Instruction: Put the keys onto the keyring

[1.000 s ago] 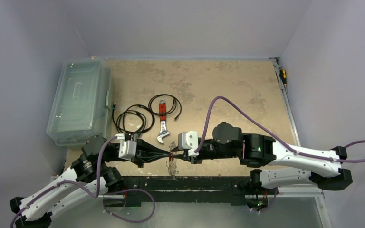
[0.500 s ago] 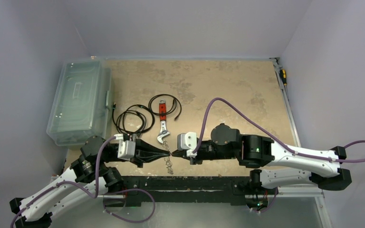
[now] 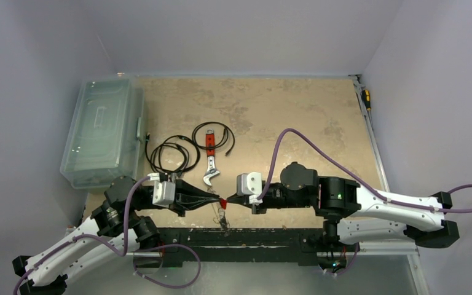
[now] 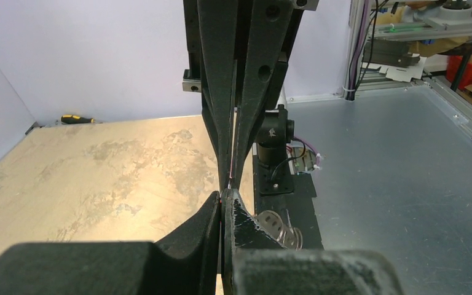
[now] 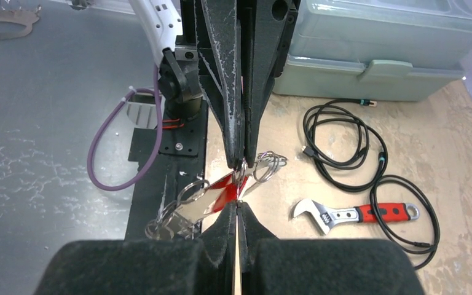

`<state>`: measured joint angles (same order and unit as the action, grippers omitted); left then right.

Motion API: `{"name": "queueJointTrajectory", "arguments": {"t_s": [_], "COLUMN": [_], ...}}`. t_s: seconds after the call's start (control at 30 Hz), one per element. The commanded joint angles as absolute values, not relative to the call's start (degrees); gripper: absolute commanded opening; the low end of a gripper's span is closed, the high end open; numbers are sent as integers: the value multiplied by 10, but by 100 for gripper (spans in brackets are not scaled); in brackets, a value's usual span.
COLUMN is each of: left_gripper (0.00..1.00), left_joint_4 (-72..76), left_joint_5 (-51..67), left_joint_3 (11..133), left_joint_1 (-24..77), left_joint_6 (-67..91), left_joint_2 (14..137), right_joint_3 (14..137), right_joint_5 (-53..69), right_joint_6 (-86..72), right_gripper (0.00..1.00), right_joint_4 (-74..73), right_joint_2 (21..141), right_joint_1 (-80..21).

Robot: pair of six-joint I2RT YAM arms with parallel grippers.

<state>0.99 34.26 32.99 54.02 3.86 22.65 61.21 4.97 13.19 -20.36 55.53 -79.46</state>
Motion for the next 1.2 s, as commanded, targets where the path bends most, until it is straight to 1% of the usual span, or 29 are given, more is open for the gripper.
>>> {"name": "queueJointTrajectory", "arguments": {"t_s": [0.0,0.07,0.1,0.2,0.23,0.3,0.37,0.6,0.8,0.9,1.03,1.17], "left_gripper": [0,0,0,0,0,0,0,0,0,0,0,0], "left_joint_4": [30,30,30,31,31,31,31,30,30,30,29,28], "left_joint_5": [334,333,333,335,335,335,335,335,334,332,330,328], "left_joint_3": [333,333,333,333,332,332,332,332,331,331,331,331], "left_joint_1": [538,538,538,538,538,538,538,538,538,538,538,539], "left_joint_6": [41,40,41,41,41,42,42,42,43,42,42,41], "left_joint_2": [219,219,219,220,220,220,219,217,215,213,211,209], "right_joint_3": [596,592,590,590,591,590,588,580,573,573,569,568], "right_joint_5": [30,31,31,30,29,25,24,31,47,53,60,61], "right_joint_6": [119,116,115,114,114,114,114,110,105,102,99,96], "right_gripper": [0,0,2,28,33,38,40,42,40,38,30,25], "right_joint_4": [-181,-177,-175,-167,-164,-156,-147,-109,-84,-78,-68,-65], "right_joint_2": [532,532,532,535,535,535,534,526,535,545,551,554], "right_joint_1": [-795,-795,-795,-795,-795,-795,-795,-795,-795,-795,-795,-795]}}
